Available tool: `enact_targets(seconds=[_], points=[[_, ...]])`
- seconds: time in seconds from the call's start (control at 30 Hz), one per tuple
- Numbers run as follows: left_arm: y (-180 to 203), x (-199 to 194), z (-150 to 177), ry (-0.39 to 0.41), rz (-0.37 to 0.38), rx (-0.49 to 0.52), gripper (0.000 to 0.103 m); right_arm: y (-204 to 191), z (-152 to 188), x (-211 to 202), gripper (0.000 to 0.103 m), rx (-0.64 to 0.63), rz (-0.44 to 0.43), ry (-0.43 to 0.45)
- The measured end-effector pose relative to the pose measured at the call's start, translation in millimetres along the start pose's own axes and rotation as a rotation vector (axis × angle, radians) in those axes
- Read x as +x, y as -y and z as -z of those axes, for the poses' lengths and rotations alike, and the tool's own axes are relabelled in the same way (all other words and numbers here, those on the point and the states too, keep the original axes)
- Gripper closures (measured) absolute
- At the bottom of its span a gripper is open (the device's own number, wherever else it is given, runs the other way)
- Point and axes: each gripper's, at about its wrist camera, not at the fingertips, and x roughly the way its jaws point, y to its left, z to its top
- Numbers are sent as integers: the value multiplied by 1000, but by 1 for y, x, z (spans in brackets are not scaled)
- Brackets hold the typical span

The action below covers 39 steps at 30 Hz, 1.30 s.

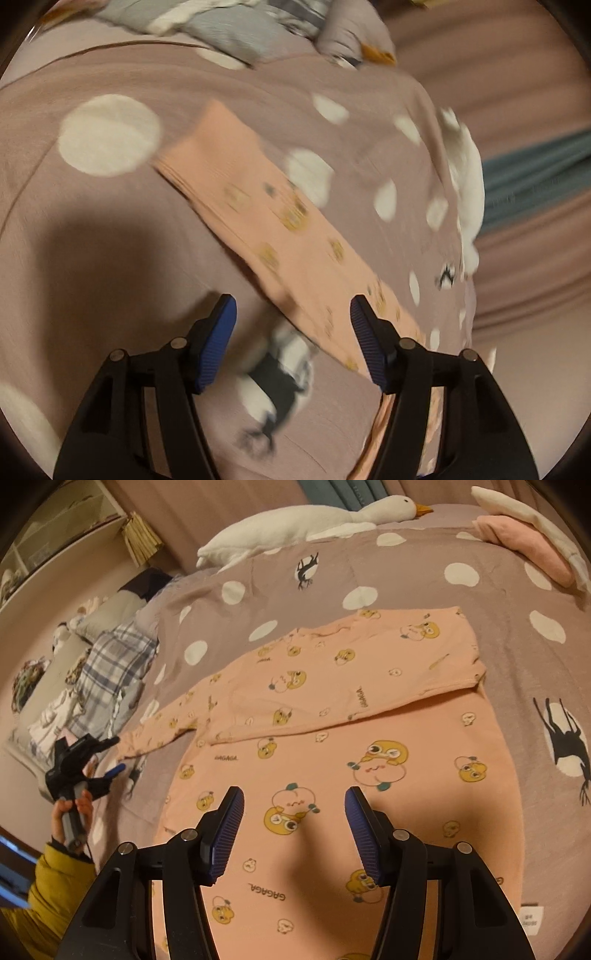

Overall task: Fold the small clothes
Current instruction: 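Grasp the cuff of the other sleeve with the left tool, then fold the held sleeve across the shirt body and open the left tool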

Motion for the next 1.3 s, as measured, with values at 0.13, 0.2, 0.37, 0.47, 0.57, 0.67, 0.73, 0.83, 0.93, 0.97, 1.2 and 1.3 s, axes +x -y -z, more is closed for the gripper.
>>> enact_targets(seconds=[0.13,0.2,0.37,0.47,0.57,0.67,0.73,0.83,0.93,0.97,1.2,1.3], points=[[-23,13,-16,-1,83,-123,39,-7,-2,6,44,-7,6,-12],[-23,17,-25,15,105,-138,39,-9,-3,9,44,-18,18,-19],[-18,22,-48,46,85,-157,43,-14,-3,13,44,-35,39,-34],[-21,24,-54,65,-37,-168,83,-14,-2,13,44,-34,42,-40],[-20,25,-56,59,-118,-162,98,-13,-2,12,44,-28,40,-38],[12,12,-49,88,-183,-17,100,-13,0,10,44,-30,33,-31],[37,4,-40,90,-162,77,100,-12,1,8,44,-26,28,-27],[83,-5,-17,86,-139,226,100,-10,4,3,44,-13,19,-15],[129,-5,8,75,-96,351,100,-7,8,-6,44,-7,8,5],[147,-5,19,64,-75,397,100,-6,9,-9,44,-7,8,10],[247,18,106,-35,29,616,100,12,13,-32,44,28,7,70],[278,33,153,-82,51,715,100,22,15,-39,44,57,7,89]])
